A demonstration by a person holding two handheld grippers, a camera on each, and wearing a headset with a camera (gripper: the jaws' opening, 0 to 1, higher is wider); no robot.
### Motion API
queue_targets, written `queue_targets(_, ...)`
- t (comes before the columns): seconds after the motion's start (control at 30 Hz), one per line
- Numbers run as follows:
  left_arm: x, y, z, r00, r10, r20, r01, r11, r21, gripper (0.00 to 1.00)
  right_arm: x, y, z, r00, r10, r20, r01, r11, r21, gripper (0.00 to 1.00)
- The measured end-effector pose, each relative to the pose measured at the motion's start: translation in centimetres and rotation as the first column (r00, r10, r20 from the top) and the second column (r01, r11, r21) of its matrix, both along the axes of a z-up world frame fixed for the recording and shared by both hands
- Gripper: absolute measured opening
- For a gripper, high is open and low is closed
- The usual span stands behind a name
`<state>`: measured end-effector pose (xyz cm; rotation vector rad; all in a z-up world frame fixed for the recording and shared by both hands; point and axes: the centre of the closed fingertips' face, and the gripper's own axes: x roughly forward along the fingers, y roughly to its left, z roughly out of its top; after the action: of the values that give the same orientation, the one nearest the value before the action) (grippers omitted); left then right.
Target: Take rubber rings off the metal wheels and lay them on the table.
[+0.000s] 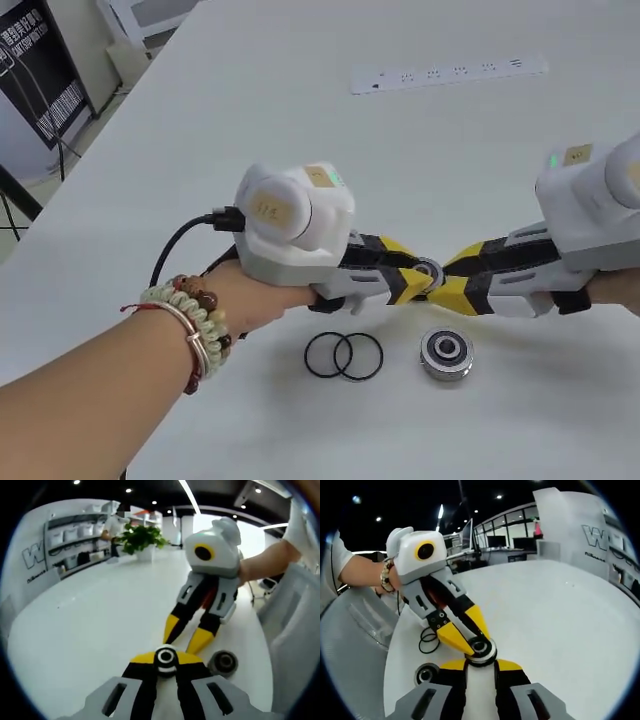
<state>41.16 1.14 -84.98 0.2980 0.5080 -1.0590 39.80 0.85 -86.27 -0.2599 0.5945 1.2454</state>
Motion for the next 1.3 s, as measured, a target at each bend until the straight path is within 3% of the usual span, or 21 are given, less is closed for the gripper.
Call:
queue_targets(0.27, 0.0, -0.1, 0.1, 1.000, 0.006, -0.001, -0.006, 1.000, 0.001, 0.14, 0.0, -0.5, -0.1, 0.999, 0.017, 0.031, -0.016, 1.000, -0.027, 0.03)
queue_targets(0.33, -0.1, -0.1, 0.1, 1.000, 0.004, -0.001, -0.004, 1.000, 0.001, 0.14, 0.3, -0.6, -0.1, 0.997, 0.023, 0.067, -0.020, 0.999, -0.042, 0.00)
queue_targets(0.57, -0.3, -0.1, 0.1, 1.000, 0.001, 0.004, -0.001, 1.000, 0.011, 0.14, 0.3, -0.7, -0.1, 0.999, -0.025, 0.033, 0.027, 0.999, -0.037, 0.00)
queue_targets(0.63, -0.3, -0.1, 0.1, 1.000, 0.000, 0.008, 0.000, 1.000, 0.015, 0.14, 0.3, -0.8, -0.1, 0.997, -0.069, -0.028, 0.069, 0.998, -0.011, 0.00)
queue_targets(0.77, -0.4, -0.1, 0.1, 1.000, -0.006, 0.011, 0.006, 1.000, 0.017, 0.14, 0.4, -1.0, 0.0, 0.966, -0.154, -0.207, 0.167, 0.985, 0.050, 0.00)
queue_targets(0.87, -0.4, -0.1, 0.1, 1.000, -0.007, 0.013, 0.006, 1.000, 0.019, 0.14, 0.7, -1.1, 0.3, 0.924, -0.206, -0.322, 0.251, 0.962, 0.105, 0.00)
queue_targets(0.97, -0.4, -0.2, 0.1, 1.000, -0.005, 0.011, 0.004, 1.000, 0.015, 0.14, 0.8, -1.1, 0.4, 0.890, -0.225, -0.397, 0.300, 0.944, 0.136, 0.00)
queue_targets(1.03, -0.4, -0.2, 0.1, 1.000, -0.004, 0.011, 0.004, 1.000, 0.014, 0.14, 1.0, -1.0, 0.8, 0.839, -0.237, -0.489, 0.360, 0.917, 0.173, 0.00)
queue_targets(1.07, -0.4, -0.2, 0.1, 1.000, -0.003, 0.013, 0.002, 1.000, 0.012, 0.14, 0.8, -1.1, 0.9, 0.812, -0.229, -0.537, 0.374, 0.910, 0.179, 0.00)
queue_targets(1.1, -0.4, -0.2, 0.1, 1.000, -0.001, 0.014, 0.001, 1.000, 0.009, 0.14, 1.0, -1.1, 1.0, 0.816, -0.226, -0.532, 0.378, 0.905, 0.195, 0.00)
queue_targets(1.13, -0.4, -0.2, 0.1, 1.000, 0.002, 0.017, -0.002, 1.000, 0.002, 0.14, 0.9, -1.0, 1.3, 0.809, -0.210, -0.549, 0.379, 0.900, 0.216, 0.00)
queue_targets(1.3, -0.4, -0.1, 0.1, 1.000, 0.008, 0.022, -0.007, 1.000, -0.012, 0.14, 0.7, -0.9, 1.2, 0.810, -0.227, -0.541, 0.383, 0.904, 0.193, 0.00)
